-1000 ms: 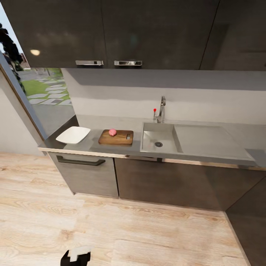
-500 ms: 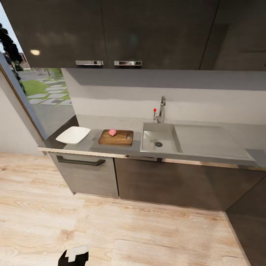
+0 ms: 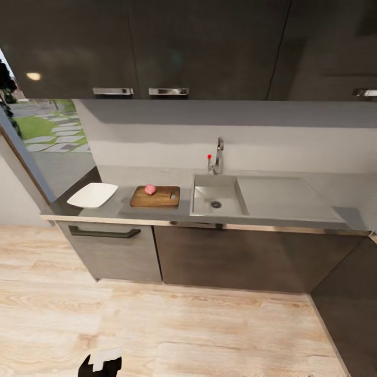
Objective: In the kitchen, take the Vidalia onion out of the sink, dice it on the chopping board with the paring knife, put the diced onion into the bowl on the countertop, then place both the paring knife and the chopping board into the sink.
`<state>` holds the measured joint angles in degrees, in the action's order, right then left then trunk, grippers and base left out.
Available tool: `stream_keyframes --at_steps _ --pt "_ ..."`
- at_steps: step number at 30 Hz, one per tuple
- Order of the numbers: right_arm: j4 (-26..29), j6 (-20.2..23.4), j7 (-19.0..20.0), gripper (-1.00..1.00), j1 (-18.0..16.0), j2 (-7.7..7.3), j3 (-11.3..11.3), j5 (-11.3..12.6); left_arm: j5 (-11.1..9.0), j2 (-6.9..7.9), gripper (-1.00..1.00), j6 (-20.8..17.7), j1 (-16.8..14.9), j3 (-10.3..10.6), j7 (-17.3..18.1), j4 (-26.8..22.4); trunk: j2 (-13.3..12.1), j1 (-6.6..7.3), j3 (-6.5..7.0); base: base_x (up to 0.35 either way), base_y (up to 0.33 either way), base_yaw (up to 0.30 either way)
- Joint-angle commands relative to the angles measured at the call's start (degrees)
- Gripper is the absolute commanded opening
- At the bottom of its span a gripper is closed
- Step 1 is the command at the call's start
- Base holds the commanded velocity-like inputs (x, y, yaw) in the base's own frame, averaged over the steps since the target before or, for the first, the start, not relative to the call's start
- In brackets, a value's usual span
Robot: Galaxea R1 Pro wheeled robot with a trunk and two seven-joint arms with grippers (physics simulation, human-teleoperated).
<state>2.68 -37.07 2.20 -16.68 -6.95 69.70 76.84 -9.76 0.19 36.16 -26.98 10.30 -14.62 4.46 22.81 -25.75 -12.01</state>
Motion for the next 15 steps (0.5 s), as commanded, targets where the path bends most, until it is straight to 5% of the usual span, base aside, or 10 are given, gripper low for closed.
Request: stream_keyframes --at_steps 1,15 --pt "0.08 -0.11 0.24 1.00 -0.06 0.01 0.31 0.70 -0.43 -0.02 1.00 0.30 -0.09 0.51 -0.06 0.20 0.11 -0.03 -0.05 0.000 0.000 -0.233" --pt "0.10 -0.20 0.26 1.00 -0.02 0.09 0.35 0.86 -0.43 -0.02 1.00 0.31 -0.09 0.51 -0.09 0.20 0.11 -0.03 0.79 0.000 0.000 -0.231"
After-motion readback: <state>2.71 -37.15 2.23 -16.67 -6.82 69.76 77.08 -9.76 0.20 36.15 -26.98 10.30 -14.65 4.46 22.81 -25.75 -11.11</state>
